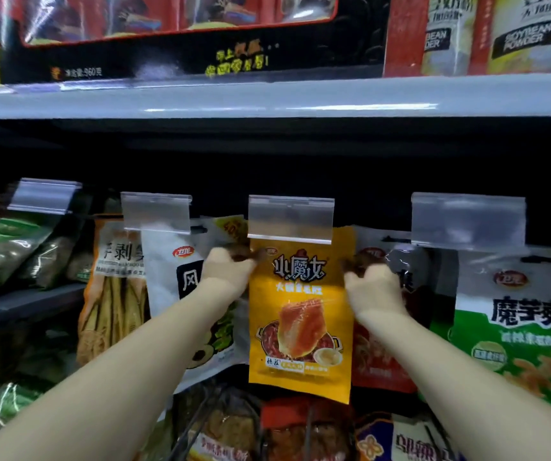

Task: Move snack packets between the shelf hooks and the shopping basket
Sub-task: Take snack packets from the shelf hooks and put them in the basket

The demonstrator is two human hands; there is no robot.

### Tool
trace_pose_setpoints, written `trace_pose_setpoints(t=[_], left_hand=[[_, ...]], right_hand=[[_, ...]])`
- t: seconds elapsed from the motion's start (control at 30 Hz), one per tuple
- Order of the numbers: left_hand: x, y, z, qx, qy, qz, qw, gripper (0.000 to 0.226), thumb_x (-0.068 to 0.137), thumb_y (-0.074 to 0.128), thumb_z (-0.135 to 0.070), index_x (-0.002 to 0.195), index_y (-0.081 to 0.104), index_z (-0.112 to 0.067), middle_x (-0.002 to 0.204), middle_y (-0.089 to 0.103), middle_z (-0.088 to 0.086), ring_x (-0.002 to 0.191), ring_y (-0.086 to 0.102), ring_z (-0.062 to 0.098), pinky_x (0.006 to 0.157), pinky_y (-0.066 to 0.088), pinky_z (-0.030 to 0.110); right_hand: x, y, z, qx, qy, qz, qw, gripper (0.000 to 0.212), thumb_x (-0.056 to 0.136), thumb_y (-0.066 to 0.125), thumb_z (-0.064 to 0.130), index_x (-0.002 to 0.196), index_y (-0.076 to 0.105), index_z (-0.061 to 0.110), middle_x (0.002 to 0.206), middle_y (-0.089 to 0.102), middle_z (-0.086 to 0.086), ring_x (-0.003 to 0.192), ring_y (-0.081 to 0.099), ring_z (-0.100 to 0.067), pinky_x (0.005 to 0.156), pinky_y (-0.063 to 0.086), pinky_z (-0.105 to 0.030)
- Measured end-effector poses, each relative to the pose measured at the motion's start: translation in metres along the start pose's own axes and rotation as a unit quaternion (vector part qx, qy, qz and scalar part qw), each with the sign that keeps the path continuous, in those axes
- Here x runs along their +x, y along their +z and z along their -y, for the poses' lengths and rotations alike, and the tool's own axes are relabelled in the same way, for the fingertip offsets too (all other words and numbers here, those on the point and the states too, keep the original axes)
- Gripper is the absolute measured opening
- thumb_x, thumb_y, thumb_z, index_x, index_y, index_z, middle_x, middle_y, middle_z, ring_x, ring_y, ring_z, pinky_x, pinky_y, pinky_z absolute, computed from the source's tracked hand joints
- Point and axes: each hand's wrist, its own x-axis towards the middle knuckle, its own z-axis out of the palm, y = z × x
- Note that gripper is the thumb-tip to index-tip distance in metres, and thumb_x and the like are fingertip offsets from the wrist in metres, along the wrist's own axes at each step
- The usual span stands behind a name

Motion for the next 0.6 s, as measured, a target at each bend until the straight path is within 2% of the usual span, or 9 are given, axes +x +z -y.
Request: trace_pose_setpoints(t=[0.1,0.17,0.23,0.3,0.33,0.4,0.43,0.5,0.6], left_hand=[[0.008,0.005,0.005,0.022,0.022,-0.004,1.0,0.028,0.084,0.07,-0.037,0.102,0.07,-0.016,0.104,0.071,0.009,0.094,0.066,0.027,0.085,0.055,0.038],[0.01,0.005,0.004,0.042,0.034,-0.006,0.999,0.03,0.085,0.069,-0.036,0.105,0.071,-0.015,0.105,0.071,0.006,0.097,0.065,0.025,0.086,0.052,0.033],[0.008,0.002,0.004,0.055,0.043,-0.003,0.998,0.026,0.084,0.069,-0.034,0.103,0.07,-0.016,0.102,0.072,0.005,0.095,0.066,0.023,0.087,0.054,0.035],[-0.001,-0.006,0.005,0.048,0.048,0.006,0.998,0.019,0.082,0.07,-0.033,0.095,0.068,-0.018,0.094,0.073,0.005,0.086,0.069,0.022,0.079,0.058,0.039],[-0.005,-0.01,0.007,0.053,0.057,0.007,0.997,0.016,0.083,0.071,-0.033,0.089,0.066,-0.019,0.086,0.073,0.004,0.079,0.07,0.019,0.074,0.059,0.035],[-0.018,-0.024,0.009,0.087,0.081,0.004,0.993,0.014,0.085,0.069,-0.033,0.08,0.063,-0.021,0.071,0.069,-0.002,0.068,0.066,0.011,0.064,0.053,0.025],[-0.025,-0.034,0.009,0.109,0.09,0.001,0.99,0.015,0.086,0.068,-0.035,0.079,0.063,-0.023,0.068,0.066,-0.005,0.067,0.063,0.01,0.061,0.049,0.024],[-0.042,-0.058,0.007,0.162,0.095,-0.001,0.982,0.016,0.087,0.065,-0.04,0.083,0.063,-0.025,0.072,0.062,-0.008,0.07,0.061,0.011,0.062,0.049,0.027],[-0.075,-0.103,0.006,0.284,0.098,0.005,0.954,0.021,0.088,0.06,-0.049,0.087,0.065,-0.028,0.079,0.063,-0.01,0.081,0.062,0.014,0.07,0.055,0.034]], right_hand=[[0.007,0.003,-0.006,-0.004,-0.018,0.008,1.0,0.028,0.092,0.055,0.022,0.096,0.063,-0.005,0.094,0.063,-0.023,0.084,0.059,-0.034,0.068,0.044,-0.032],[0.01,0.003,-0.007,-0.008,-0.026,0.001,1.0,0.024,0.092,0.055,0.023,0.092,0.061,0.0,0.095,0.062,-0.021,0.079,0.056,-0.029,0.067,0.041,-0.029],[0.008,0.001,-0.006,-0.022,-0.024,-0.021,0.999,0.022,0.09,0.058,0.026,0.086,0.054,0.005,0.096,0.059,-0.019,0.079,0.054,-0.029,0.067,0.041,-0.03],[0.002,-0.004,-0.004,-0.064,-0.029,-0.042,0.997,0.026,0.089,0.06,0.028,0.096,0.052,0.005,0.103,0.057,-0.018,0.09,0.056,-0.033,0.073,0.046,-0.035],[-0.002,-0.006,-0.004,-0.105,-0.044,-0.047,0.992,0.031,0.089,0.059,0.03,0.106,0.05,0.005,0.11,0.055,-0.018,0.1,0.054,-0.035,0.08,0.048,-0.038],[-0.012,-0.012,-0.002,-0.189,-0.108,-0.046,0.975,0.038,0.092,0.055,0.032,0.12,0.046,0.009,0.119,0.049,-0.014,0.114,0.047,-0.033,0.088,0.045,-0.041],[-0.019,-0.014,0.0,-0.215,-0.159,-0.045,0.962,0.034,0.093,0.053,0.033,0.119,0.047,0.011,0.118,0.048,-0.011,0.115,0.044,-0.03,0.088,0.044,-0.04],[-0.036,-0.015,0.007,-0.248,-0.261,-0.029,0.933,0.026,0.094,0.05,0.032,0.113,0.051,0.014,0.113,0.05,-0.006,0.112,0.044,-0.026,0.086,0.041,-0.037],[-0.068,-0.007,0.021,-0.317,-0.356,0.025,0.879,0.026,0.096,0.045,0.035,0.111,0.051,0.014,0.114,0.055,-0.005,0.11,0.05,-0.026,0.081,0.042,-0.036]])
